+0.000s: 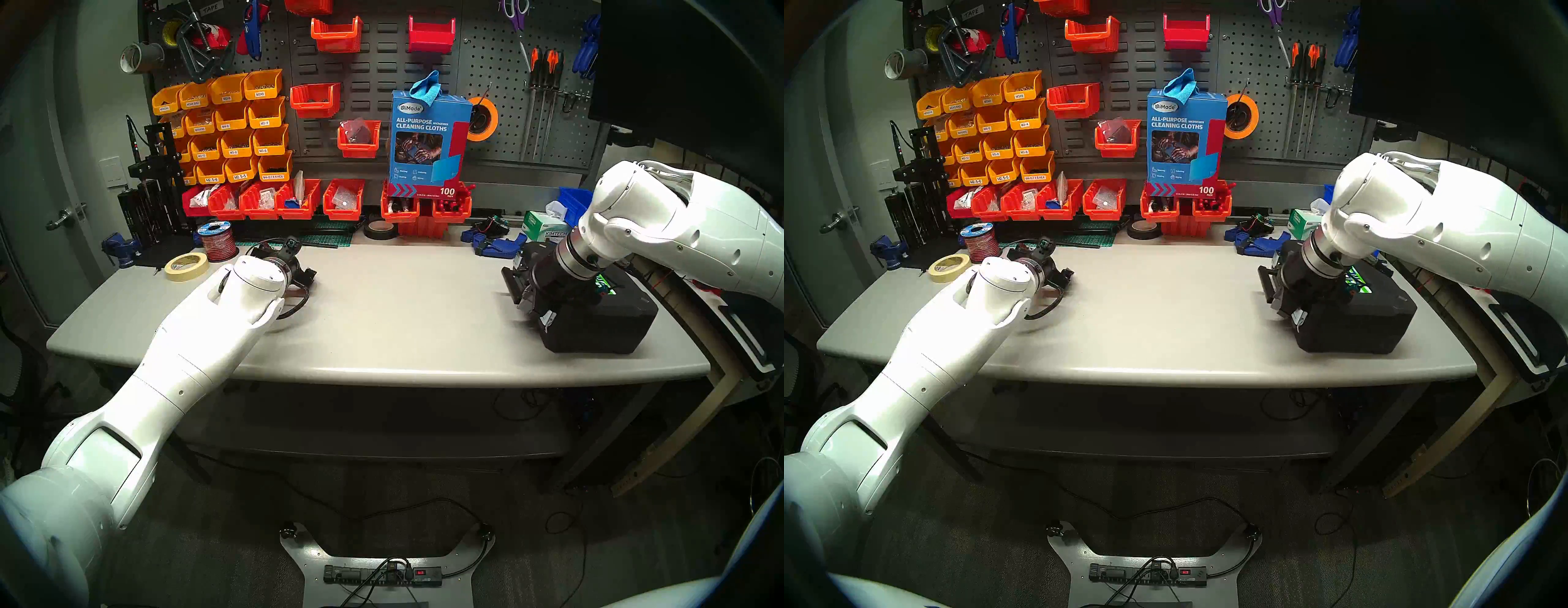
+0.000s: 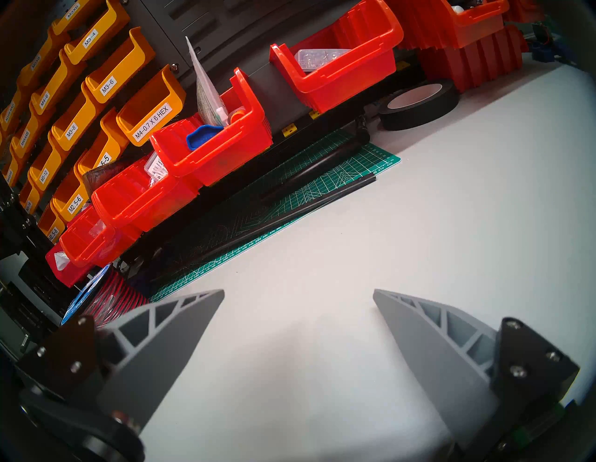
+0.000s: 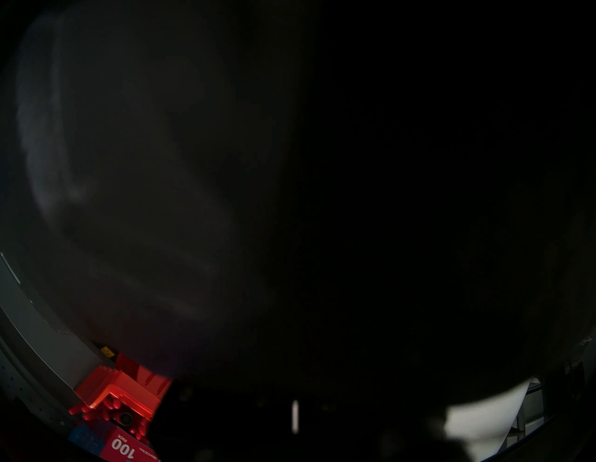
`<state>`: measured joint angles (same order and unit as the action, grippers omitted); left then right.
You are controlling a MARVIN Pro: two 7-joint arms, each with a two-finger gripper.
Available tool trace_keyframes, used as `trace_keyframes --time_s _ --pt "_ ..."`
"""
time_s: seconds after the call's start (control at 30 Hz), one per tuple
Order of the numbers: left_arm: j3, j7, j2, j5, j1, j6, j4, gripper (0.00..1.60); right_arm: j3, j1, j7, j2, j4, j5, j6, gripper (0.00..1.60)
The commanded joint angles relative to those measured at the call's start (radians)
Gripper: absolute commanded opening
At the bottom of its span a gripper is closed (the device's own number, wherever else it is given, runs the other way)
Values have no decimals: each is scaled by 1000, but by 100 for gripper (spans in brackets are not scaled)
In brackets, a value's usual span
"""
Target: Open the tool box
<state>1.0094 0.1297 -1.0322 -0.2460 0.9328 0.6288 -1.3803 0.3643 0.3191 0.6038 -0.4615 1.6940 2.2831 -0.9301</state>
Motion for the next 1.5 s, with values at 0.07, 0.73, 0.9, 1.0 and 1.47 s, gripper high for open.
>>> trace_keyframes --time_s 0.07,0.73,0.9,1.0,1.47 --pt "2 -3 -1 3 -21 -3 -12 160 118 -69 122 46 -29 16 -19 0" --pt "0 -7 1 4 -23 -3 -13 160 74 -33 289 -200 -21 46 110 0" --pt "-1 -9 2 5 -24 -3 -13 160 62 -27 328 -254 -24 55 159 0" --pt "-1 -11 2 6 -24 -4 -13 160 57 -26 352 -281 -15 59 188 0" --pt "-2 -18 4 9 -25 -4 -13 160 75 -15 470 -421 12 124 319 0"
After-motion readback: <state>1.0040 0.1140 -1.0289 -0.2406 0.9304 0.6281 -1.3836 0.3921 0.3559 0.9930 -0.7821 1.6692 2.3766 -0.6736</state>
